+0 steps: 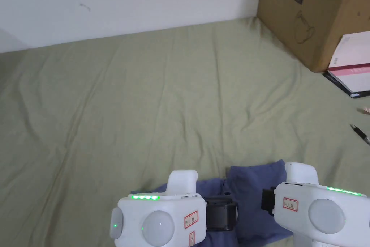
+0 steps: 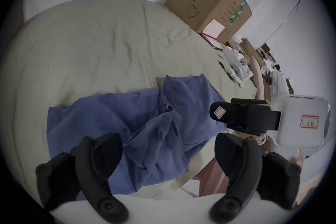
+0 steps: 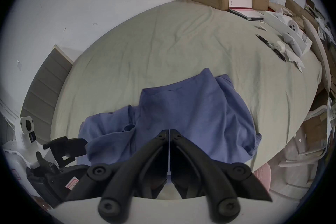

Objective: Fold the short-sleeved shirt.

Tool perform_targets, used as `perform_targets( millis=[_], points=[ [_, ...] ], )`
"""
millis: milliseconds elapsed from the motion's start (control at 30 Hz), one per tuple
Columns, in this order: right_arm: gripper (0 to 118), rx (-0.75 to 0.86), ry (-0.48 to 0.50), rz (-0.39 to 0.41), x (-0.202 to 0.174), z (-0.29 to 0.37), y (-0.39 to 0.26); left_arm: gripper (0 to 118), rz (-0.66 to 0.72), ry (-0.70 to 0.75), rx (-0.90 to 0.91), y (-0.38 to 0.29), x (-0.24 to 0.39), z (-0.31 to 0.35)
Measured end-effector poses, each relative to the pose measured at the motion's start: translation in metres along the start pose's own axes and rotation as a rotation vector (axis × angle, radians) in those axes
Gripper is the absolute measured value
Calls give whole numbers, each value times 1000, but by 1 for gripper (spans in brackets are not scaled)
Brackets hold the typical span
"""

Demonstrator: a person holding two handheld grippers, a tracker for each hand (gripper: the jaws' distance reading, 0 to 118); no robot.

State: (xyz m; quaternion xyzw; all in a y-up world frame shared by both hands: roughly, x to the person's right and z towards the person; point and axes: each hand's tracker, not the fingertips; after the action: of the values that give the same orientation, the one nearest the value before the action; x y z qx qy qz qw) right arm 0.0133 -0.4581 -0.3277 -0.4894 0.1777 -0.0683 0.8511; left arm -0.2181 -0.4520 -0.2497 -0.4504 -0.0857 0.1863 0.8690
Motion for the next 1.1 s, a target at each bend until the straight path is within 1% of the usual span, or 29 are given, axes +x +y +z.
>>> perform_targets(
  millis=[100,133,167,200,233,300,400,500,567,667,800,867,933,1100],
  points=[
    [1,-3,3,-11,3,0,-1,104,-66,103,21,6,-2,16],
    [1,-3,6,-12,2,0,-1,96,-58,113,50,8,-5,23],
    [1,-3,11,-9,2,-1,0,77,-25,126,87,11,-11,33],
    [1,-4,13,-4,0,-2,-1,34,32,134,110,15,-19,39],
    [1,-4,14,-1,-2,-3,-1,3,72,143,127,16,-27,43],
    [1,-6,20,5,-5,-5,-2,1,123,184,152,17,-41,43],
    [1,-14,27,11,-8,-8,-3,1,128,178,82,11,-49,25],
    [1,-21,29,10,-8,-10,-3,1,109,163,-17,-4,-42,-3],
    [1,-24,30,7,-7,-10,-3,1,113,115,-64,-13,-37,-18],
    [1,-25,21,10,-5,-8,-4,1,137,44,-64,-22,-22,-22],
    [1,-28,12,6,-2,-8,-4,1,84,-52,-71,-26,0,-20],
    [1,-33,7,0,0,-10,-4,1,48,-46,-121,-31,6,-35],
    [1,-38,5,-7,0,-10,-5,1,32,22,-188,-35,9,-46],
    [1,-34,-5,5,-3,-7,-3,1,72,-94,-134,-30,-2,-19]
  ],
)
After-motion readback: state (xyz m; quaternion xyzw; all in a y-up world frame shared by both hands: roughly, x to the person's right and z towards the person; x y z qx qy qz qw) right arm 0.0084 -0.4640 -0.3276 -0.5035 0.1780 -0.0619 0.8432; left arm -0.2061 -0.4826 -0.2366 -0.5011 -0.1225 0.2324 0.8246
